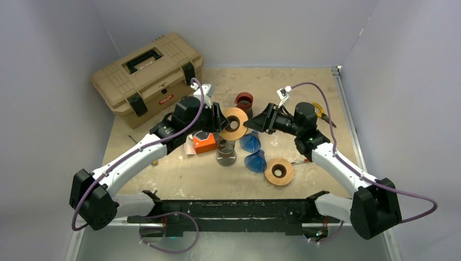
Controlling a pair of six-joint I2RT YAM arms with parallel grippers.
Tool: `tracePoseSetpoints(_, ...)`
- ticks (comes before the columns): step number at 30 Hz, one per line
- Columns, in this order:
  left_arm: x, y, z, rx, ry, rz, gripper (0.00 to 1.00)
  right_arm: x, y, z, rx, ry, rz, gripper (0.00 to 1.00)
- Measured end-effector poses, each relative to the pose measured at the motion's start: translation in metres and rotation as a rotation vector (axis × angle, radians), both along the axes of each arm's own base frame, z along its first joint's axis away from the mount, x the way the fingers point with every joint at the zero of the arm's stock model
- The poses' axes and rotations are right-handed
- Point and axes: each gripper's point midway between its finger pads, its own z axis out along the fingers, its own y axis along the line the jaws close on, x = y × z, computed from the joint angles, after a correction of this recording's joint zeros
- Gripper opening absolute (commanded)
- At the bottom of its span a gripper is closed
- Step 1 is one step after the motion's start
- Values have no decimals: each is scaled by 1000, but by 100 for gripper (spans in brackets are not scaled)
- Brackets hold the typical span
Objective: Place the coffee filter in the dripper
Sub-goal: Place the dripper holder onto the coffee server.
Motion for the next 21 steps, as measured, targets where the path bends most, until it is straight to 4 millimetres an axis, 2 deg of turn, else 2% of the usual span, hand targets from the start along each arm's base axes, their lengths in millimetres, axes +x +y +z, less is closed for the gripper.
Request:
tracePoseSetpoints(7, 0, -1, 0, -2, -2, 2, 33, 5, 8, 4, 45, 8, 23, 21)
tracePoseSetpoints(11, 0, -2, 0, -2, 0, 0, 41, 4, 9, 8, 60, 9, 31, 0)
tracePoseSetpoints(17, 0, -3, 1, -11, 2, 1, 61, 4, 9, 7, 47, 7, 32, 0)
tracePoseSetpoints(21, 0, -7, 5, -36, 0, -8, 73, 3, 8, -1, 20, 21, 33, 0)
